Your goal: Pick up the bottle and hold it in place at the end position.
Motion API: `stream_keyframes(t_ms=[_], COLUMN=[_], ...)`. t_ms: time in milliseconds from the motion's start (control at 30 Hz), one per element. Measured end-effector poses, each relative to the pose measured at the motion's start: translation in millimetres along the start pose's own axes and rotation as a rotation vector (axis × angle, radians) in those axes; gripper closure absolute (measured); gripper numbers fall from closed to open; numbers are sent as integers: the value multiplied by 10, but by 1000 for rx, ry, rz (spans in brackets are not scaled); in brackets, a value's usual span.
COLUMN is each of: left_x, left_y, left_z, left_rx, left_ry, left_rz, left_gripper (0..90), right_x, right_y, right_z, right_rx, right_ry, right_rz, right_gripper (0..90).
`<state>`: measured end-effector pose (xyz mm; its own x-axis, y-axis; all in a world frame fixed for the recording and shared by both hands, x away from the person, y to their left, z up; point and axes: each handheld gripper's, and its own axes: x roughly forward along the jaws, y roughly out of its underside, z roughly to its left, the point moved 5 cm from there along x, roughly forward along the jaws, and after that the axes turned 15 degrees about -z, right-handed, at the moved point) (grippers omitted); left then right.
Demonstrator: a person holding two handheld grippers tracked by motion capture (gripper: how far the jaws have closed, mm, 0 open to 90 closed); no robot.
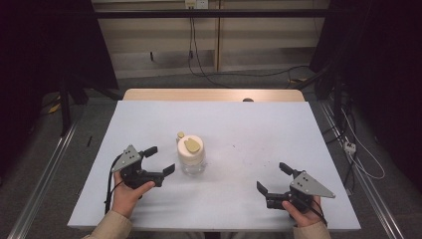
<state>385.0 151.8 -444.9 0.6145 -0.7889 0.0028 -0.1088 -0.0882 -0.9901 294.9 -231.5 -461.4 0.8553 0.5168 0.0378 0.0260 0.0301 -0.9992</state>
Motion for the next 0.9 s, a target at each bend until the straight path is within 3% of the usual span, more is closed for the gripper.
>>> stream_keyframes(t_ms=[633, 900], left_x=[246, 354], left_y=[71, 80], left_z=[-100, -139], left_rx=[39, 26], left_ry=[19, 28], left_rz=[54, 53], left_gripper=[49, 52], right_x=[3, -1], right_y=[1, -2], right_z=[9, 8], right_rx=[1, 3], right_ry=[-9, -8], right_rz=[2, 0], right_gripper=[16, 16])
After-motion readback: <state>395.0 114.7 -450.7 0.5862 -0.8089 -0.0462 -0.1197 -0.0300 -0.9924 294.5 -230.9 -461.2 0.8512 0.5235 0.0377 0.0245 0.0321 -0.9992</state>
